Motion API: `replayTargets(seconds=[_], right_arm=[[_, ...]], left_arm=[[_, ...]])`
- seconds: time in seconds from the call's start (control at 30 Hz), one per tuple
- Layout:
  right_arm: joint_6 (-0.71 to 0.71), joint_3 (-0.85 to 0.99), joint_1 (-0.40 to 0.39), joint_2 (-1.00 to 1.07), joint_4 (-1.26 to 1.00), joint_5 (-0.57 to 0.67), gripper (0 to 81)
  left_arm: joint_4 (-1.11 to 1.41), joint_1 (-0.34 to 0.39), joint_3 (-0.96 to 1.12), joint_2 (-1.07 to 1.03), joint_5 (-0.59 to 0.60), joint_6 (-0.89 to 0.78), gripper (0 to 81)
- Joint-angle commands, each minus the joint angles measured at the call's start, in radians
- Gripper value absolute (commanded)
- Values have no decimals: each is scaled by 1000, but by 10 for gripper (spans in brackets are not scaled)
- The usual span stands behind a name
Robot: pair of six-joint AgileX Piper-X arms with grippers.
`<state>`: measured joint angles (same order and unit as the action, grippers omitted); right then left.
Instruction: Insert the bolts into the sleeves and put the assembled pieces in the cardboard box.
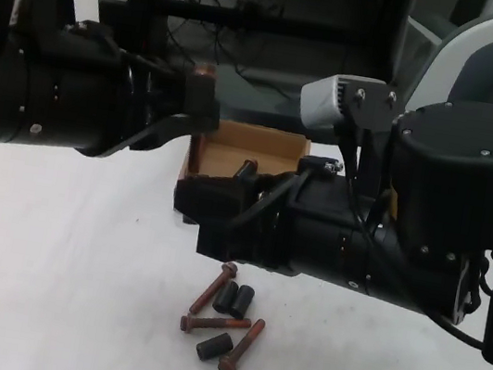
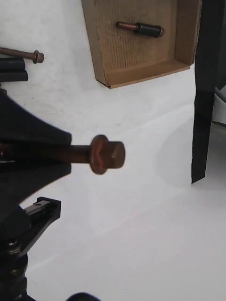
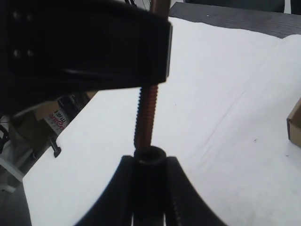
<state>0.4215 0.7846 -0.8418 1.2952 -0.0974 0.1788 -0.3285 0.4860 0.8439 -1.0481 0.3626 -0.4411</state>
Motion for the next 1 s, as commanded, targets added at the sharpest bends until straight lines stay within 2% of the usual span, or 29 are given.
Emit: replayTargets(seconds=[0.0,0.67,0.83,0.97], right_arm=[[7,12,-3,-3,-20,-9,4],[-2,52,-3,-3,3,-18,4],[-2,52,-3,-3,14,-39,4],[-2,52,-3,-3,19,-46,4]], left_arm=[[17,1,12,14,-3,7,17],[9,1,12,14,-8,37,17],[-68,5,10,31,-140,116,17],[-54,5,9,53,-163,109,17]])
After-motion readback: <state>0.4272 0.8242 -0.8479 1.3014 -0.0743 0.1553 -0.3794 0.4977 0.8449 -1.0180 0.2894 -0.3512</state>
